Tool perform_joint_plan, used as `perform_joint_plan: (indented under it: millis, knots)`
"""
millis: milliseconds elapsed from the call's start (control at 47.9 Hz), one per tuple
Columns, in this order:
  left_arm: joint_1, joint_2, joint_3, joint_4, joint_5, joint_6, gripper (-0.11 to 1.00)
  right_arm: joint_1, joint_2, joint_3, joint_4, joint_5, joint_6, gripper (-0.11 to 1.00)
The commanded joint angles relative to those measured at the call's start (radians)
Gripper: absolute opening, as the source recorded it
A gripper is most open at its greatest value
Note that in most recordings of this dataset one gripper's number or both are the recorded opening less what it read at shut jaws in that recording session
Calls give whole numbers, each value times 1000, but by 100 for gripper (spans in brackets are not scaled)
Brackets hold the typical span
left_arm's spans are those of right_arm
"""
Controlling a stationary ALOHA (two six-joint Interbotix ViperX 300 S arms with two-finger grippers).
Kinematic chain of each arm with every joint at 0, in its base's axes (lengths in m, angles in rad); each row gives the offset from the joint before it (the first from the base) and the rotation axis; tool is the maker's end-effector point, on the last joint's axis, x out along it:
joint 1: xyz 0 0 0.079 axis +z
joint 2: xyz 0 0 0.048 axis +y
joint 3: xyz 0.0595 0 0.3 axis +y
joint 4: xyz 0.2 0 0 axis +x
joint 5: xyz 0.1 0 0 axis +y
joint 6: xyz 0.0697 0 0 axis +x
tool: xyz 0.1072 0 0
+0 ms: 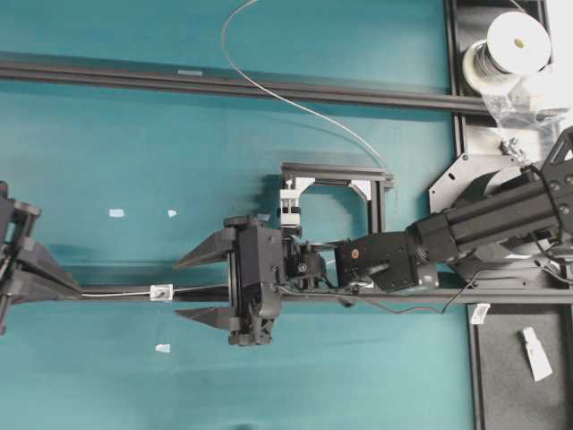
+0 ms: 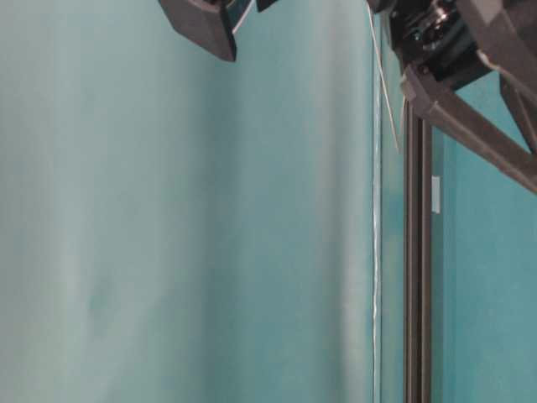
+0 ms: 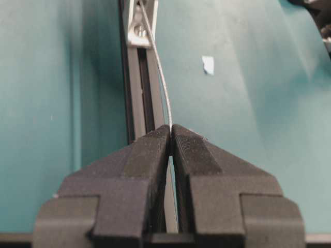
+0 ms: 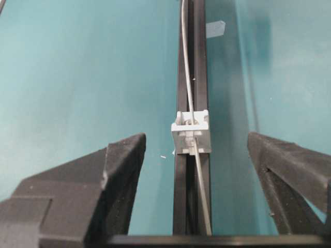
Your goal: Insert the wire through the hole in the metal fitting.
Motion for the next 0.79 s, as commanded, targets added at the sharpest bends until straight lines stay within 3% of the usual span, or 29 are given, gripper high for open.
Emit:
perform_joint_plan:
  millis: [0, 522, 773]
  knots:
    - [-18, -44, 9, -2, 20, -2, -10, -2, -15, -18, -2, -3, -2, 88]
    - [-37, -276, 123, -2, 198, -3, -10, -2, -15, -37, -9, 49, -3, 88]
    - [-37, -299, 118, -2, 216, -5, -10, -2, -15, -40, -15, 44, -6, 88]
